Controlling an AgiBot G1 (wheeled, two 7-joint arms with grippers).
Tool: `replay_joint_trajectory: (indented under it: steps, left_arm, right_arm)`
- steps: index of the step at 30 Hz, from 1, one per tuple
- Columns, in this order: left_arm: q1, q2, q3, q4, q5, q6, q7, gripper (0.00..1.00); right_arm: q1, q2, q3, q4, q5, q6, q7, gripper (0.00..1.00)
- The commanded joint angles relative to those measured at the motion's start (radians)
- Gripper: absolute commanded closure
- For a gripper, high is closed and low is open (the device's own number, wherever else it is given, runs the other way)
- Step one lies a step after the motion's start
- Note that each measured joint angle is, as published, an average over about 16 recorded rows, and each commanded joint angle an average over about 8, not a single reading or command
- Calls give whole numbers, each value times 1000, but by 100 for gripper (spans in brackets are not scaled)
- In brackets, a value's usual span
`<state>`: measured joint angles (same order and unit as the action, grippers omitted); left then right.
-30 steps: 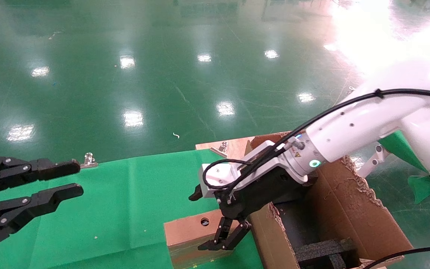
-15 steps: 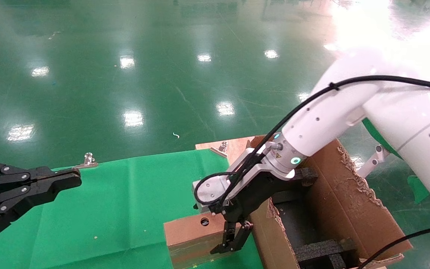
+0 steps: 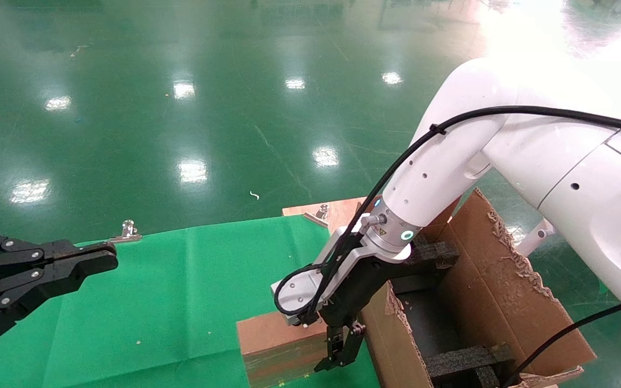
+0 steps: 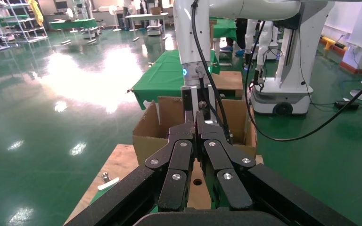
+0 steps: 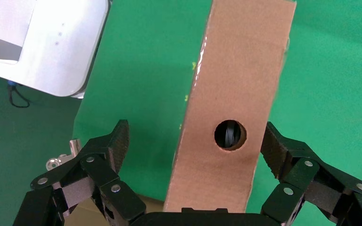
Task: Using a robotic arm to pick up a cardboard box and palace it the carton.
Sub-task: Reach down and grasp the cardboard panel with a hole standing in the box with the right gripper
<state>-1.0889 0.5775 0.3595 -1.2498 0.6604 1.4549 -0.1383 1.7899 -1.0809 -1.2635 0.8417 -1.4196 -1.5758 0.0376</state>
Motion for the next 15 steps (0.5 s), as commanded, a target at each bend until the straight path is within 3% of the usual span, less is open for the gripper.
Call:
replay_joint_trajectory:
  steps: [1, 2, 3, 15]
  left_arm:
    - [0, 0, 0, 0, 0, 0, 0, 0]
    - [0, 0, 0, 0, 0, 0, 0, 0]
    - [0, 0, 0, 0, 0, 0, 0, 0]
    - [0, 0, 0, 0, -1, 0, 0, 0]
  right_arm:
    - [8, -8, -15, -1, -4, 0, -4, 83]
    - [10, -10, -18, -2, -6, 0, -5, 96]
    - [10, -10, -18, -1, -6, 0, -5, 100]
    - [1, -2, -3, 1, -3, 0, -4, 100]
